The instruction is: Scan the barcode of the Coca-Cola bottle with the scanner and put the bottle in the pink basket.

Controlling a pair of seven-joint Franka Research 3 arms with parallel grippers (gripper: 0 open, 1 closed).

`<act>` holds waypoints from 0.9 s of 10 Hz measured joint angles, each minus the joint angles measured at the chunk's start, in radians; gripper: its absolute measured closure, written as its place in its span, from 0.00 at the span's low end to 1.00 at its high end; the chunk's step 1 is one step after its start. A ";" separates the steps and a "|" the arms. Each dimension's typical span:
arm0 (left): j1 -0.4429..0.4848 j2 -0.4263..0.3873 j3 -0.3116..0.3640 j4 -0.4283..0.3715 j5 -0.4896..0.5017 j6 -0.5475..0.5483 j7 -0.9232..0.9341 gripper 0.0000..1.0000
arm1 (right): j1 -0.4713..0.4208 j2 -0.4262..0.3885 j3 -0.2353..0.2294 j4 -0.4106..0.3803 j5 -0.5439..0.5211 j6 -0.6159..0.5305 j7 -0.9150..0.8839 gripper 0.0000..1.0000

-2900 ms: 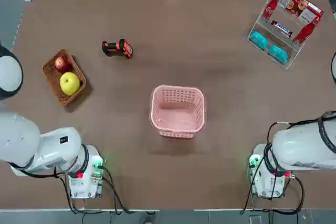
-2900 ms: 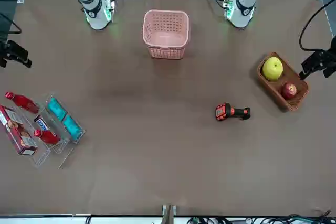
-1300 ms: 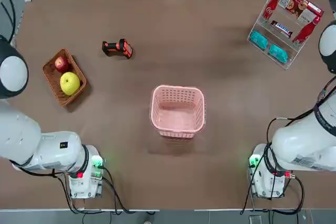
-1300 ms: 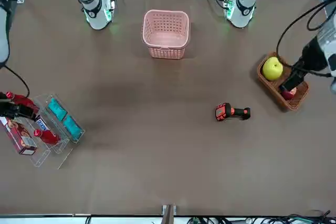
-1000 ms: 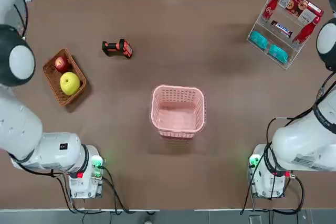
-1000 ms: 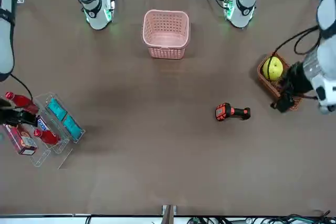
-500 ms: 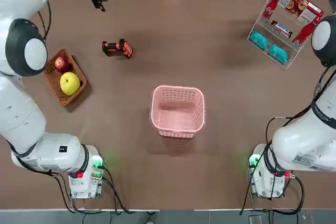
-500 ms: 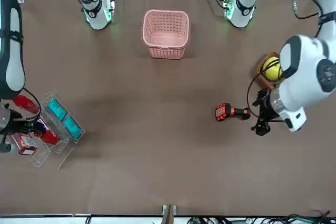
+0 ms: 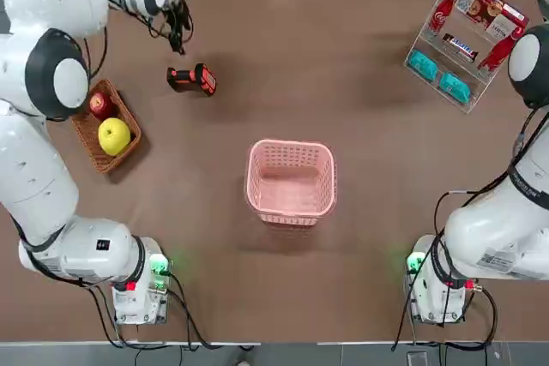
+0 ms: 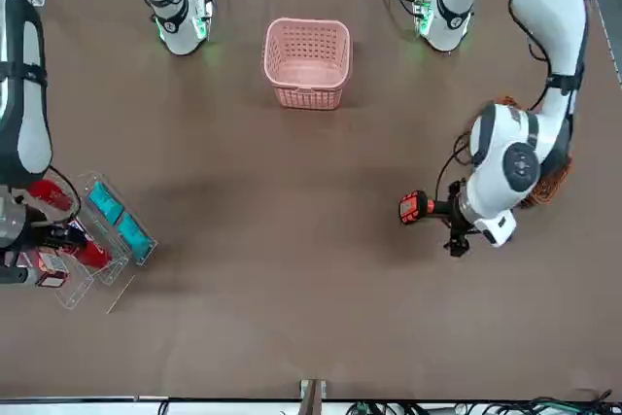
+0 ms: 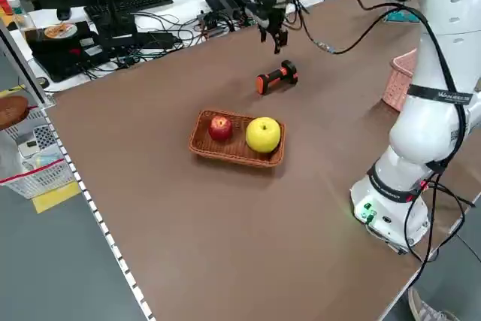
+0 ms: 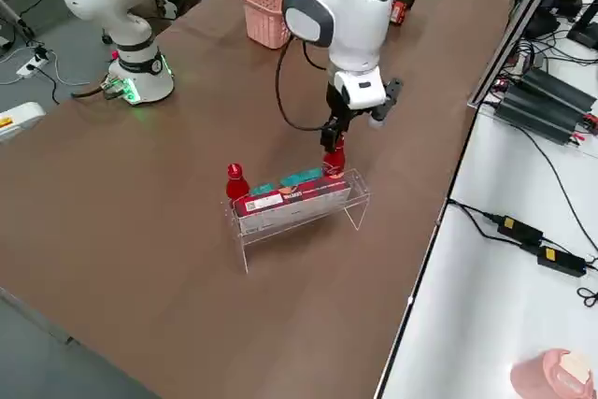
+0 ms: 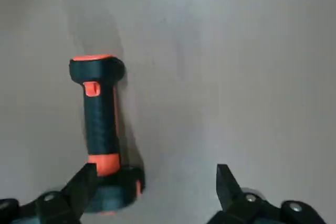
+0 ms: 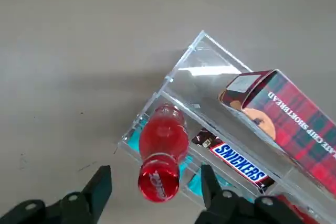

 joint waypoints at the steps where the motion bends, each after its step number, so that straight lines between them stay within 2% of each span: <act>1: 0.004 -0.002 -0.009 -0.027 0.005 0.020 -0.009 0.00 | -0.001 0.004 0.000 -0.002 0.000 0.004 0.000 0.25; 3: 0.036 -0.013 -0.039 -0.066 0.016 0.036 -0.040 0.00 | -0.001 0.005 0.002 -0.002 0.000 0.005 0.000 0.30; 7: 0.086 -0.022 -0.084 -0.153 0.067 0.096 -0.075 0.00 | -0.001 0.005 0.005 -0.001 0.000 0.007 0.000 0.55; 9: 0.104 -0.038 -0.098 -0.180 0.070 0.102 -0.079 0.00 | -0.001 0.005 0.005 -0.001 0.000 0.008 0.000 0.58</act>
